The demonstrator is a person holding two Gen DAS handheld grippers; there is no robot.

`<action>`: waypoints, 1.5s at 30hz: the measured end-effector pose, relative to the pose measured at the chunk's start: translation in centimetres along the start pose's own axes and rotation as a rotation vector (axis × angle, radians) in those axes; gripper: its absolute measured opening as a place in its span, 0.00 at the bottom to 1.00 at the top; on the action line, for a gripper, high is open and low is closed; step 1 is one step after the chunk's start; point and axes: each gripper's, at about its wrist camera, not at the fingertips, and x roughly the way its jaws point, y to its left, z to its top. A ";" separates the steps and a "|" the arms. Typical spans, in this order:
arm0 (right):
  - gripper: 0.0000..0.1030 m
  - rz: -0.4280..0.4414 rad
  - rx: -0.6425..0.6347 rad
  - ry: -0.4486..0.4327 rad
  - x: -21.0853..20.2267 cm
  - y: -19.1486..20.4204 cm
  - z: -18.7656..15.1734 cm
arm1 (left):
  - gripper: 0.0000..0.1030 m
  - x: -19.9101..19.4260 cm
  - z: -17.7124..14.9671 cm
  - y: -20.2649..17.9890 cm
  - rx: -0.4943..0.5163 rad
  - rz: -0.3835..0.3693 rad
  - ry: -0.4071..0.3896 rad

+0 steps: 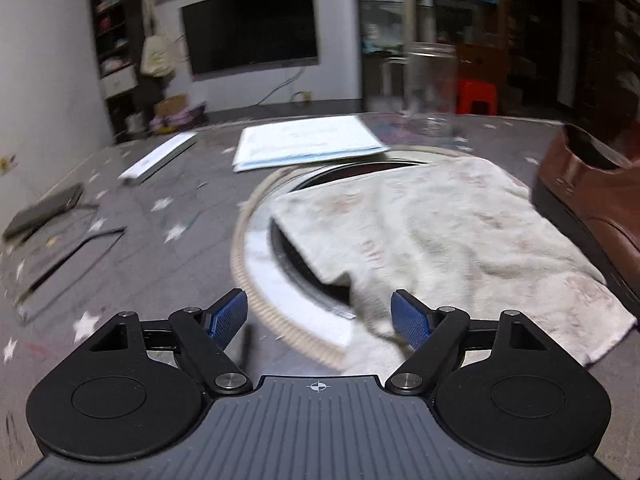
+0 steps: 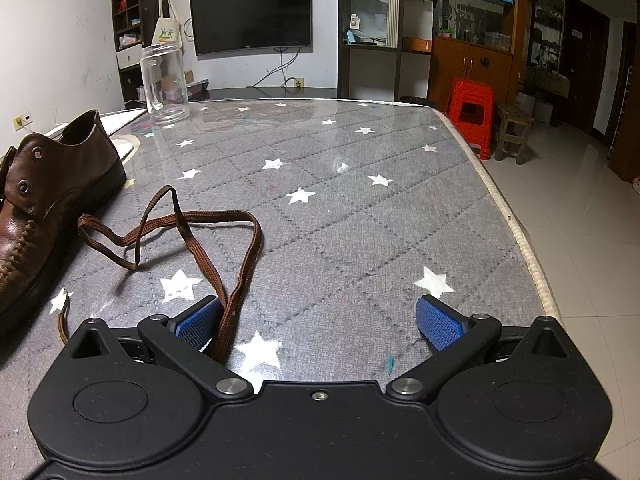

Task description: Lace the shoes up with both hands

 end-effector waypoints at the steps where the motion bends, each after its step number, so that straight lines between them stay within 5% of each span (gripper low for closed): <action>1: 1.00 0.000 0.000 0.000 0.0 0.0 0.0 | 0.77 0.2 0.2 -0.3 0.006 0.003 0.003; 4: 1.00 0.000 0.001 0.000 0.0 0.0 0.0 | 0.77 0.4 0.4 -0.5 -0.010 -0.021 0.000; 8: 1.00 0.001 0.001 -0.001 0.0 -0.1 -0.1 | 0.56 1.5 0.2 -0.2 0.003 0.030 0.019; 14: 1.00 0.001 0.002 -0.001 -0.1 -0.2 -0.1 | 0.50 1.1 -0.4 1.7 -0.053 0.092 0.022; 21: 1.00 0.002 0.002 -0.001 0.0 -0.3 -0.1 | 0.62 1.1 -0.6 2.8 -0.084 0.108 0.025; 25: 1.00 0.001 0.002 -0.001 0.0 -0.1 0.0 | 0.81 1.5 -0.7 3.9 -0.146 0.127 0.046; 45: 1.00 0.002 0.002 0.000 -0.1 -0.2 0.0 | 0.94 1.6 -0.7 4.3 -0.183 0.118 0.067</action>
